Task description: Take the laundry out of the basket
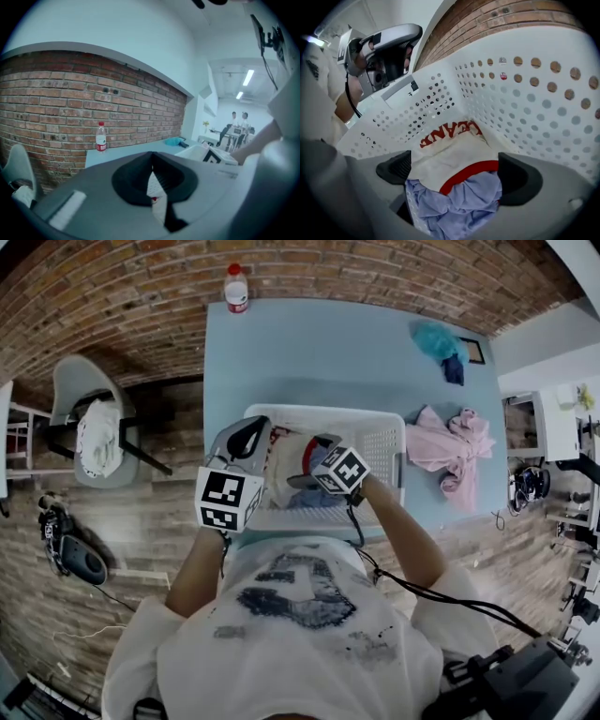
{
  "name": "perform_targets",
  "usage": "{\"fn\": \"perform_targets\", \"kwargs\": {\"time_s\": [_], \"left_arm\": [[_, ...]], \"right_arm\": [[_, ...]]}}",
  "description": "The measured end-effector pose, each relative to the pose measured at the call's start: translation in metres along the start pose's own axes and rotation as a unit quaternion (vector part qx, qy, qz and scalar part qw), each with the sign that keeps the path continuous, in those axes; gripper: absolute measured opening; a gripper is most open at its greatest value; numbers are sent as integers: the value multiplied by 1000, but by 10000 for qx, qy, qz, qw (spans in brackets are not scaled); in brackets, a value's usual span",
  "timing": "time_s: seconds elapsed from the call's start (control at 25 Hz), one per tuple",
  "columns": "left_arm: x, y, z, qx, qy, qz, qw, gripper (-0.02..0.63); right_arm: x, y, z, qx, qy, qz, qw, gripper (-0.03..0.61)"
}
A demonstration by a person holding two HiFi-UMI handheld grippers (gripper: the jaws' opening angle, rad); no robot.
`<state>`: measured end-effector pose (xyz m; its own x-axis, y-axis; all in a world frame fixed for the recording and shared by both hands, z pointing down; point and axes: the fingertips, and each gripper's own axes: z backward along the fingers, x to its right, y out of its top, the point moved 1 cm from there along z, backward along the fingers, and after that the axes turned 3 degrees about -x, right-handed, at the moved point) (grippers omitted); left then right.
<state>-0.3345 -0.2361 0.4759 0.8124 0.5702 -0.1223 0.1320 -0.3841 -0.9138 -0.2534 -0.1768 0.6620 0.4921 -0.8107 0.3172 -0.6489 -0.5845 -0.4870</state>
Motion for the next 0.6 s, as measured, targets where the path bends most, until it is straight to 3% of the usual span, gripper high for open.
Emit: {"fn": "perform_targets", "kwargs": {"time_s": [0.4,0.6], "left_arm": [[-3,-2,-1,-43,-8,33,10000,-9],[-5,-2,-3,-58,-11,31,10000,-9]], "right_arm": [[12,-8,-28,-504,-167,1207,9913,571],[15,-19,-40,-822,-239,1964,9768,571]]}}
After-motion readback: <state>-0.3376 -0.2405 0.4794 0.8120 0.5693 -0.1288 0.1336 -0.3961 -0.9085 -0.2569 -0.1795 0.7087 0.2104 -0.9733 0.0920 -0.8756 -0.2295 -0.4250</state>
